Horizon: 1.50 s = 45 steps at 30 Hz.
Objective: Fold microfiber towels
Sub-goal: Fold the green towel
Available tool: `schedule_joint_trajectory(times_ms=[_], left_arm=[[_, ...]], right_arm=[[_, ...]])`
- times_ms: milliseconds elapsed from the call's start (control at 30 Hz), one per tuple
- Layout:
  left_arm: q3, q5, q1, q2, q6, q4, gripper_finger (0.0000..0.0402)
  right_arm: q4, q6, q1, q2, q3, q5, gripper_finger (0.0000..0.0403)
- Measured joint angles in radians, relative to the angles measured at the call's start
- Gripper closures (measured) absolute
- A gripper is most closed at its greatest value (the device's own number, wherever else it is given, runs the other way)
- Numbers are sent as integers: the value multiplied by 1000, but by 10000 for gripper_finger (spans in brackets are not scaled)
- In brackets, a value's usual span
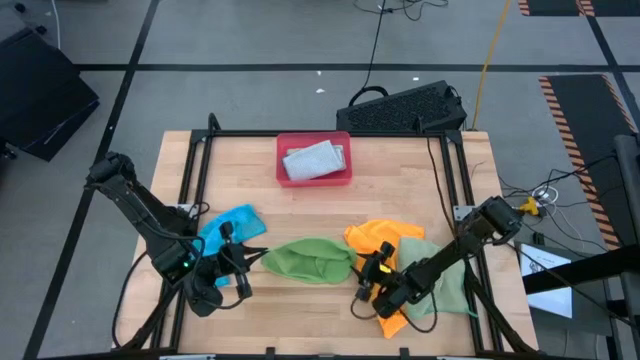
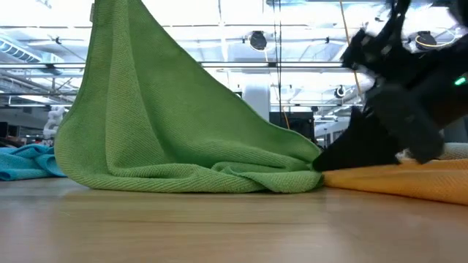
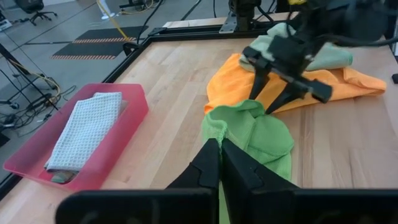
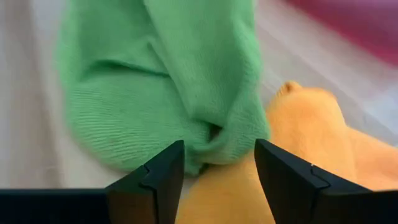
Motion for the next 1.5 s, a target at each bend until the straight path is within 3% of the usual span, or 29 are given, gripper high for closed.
schedule_joint_trajectory(times_ms=[167,367,467,833,1000,1167,1433,1500], left_arm=[[0,0,0,0,0,4,381],[0,0,0,0,7,4,396],[0,1,0,0,7,3,390],[0,10,2,11,4,6,392],[0,10,2,11,5,7,382],[0,10,2,11,5,7,396],[0,15,2,11,11,14,391],[0,26,2,11,26,17,396]], right_arm=[[37,19,-35,0,-22,-33,239],[141,-7,-42,0,-26,-79,288],[158,35,-41,0,-26,-83,291],[184,66,-43,0,-26,-82,178],[184,63,-52,0,-26,-78,168],[184,62,-63,0,-26,-50,216],[183,16,-80,-5,-26,-27,380],[180,-7,-80,-26,-26,-27,393]])
